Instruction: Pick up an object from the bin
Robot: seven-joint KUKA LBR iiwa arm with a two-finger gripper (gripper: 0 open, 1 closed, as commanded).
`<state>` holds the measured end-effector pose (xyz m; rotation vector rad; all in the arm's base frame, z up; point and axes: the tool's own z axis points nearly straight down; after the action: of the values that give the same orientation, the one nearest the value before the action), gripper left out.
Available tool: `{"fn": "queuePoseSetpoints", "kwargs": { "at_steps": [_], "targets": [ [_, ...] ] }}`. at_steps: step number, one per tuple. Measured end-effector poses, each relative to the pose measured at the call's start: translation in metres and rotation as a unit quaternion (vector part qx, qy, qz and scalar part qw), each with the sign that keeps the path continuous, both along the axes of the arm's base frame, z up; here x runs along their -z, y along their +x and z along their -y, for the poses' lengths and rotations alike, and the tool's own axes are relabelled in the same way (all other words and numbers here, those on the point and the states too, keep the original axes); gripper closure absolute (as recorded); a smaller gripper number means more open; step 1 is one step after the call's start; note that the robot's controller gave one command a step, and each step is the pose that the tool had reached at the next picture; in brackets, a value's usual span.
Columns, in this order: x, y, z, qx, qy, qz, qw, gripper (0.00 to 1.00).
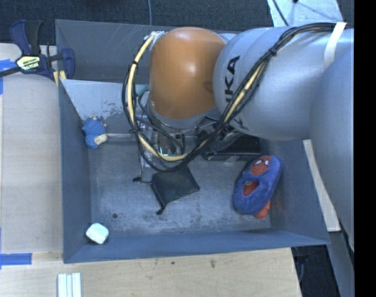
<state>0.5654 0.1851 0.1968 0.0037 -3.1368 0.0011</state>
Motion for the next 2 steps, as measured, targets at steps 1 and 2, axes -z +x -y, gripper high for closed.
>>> {"fn": "queuePoseSetpoints", "kwargs": {
  "at_steps": [1, 2],
  "targets": [
    [0.037, 0.045, 0.075, 0.026, -0.001, 0.0039, 0.9996, 0.0],
    [0.121, -0.009, 0.039, -0.07, 0.001, -0.0004, 0.9976, 0.0]
  ]
}}
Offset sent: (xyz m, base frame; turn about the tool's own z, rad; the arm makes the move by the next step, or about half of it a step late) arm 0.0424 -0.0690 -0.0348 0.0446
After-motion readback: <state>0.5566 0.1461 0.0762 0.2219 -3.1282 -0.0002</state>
